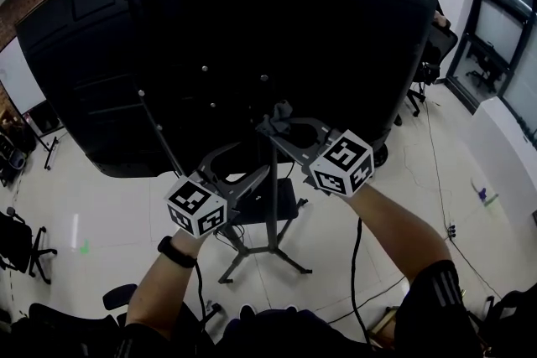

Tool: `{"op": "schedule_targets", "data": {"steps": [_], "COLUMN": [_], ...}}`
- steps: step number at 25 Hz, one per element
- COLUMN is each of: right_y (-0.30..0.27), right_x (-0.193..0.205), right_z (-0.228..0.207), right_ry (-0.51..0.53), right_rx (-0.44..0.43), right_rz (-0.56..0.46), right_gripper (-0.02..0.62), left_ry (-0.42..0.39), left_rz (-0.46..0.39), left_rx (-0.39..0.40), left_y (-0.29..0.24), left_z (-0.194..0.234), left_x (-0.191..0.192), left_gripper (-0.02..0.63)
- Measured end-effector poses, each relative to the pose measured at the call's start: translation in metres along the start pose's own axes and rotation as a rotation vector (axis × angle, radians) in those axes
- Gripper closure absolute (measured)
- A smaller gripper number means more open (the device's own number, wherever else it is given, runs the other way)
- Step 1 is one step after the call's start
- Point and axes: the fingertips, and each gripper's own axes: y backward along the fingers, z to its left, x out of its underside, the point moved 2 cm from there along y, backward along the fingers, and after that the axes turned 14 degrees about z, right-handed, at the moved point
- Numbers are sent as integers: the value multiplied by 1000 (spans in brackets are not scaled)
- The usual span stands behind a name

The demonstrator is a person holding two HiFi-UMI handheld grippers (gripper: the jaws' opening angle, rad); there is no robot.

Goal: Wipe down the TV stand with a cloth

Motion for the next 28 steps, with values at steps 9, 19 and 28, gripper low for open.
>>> {"op": "schedule_targets", "data": {"steps": [9,19,28], "right_y": [-20,-45,-68], "right_x": [37,102,178], "right_z": [19,39,55], "right_ry": [26,-30,-89], "right_rx": [6,-43,-78], "right_rz": [56,148,225], "right_gripper": [546,546,546], "left_ry": [63,146,225], "left_rz": [45,97,168], "left_rx": [7,26,36], "left_y": [-7,-21,-39], "left_z": [2,1,6], "left_x": [49,112,189], "left_gripper": [319,319,319]}}
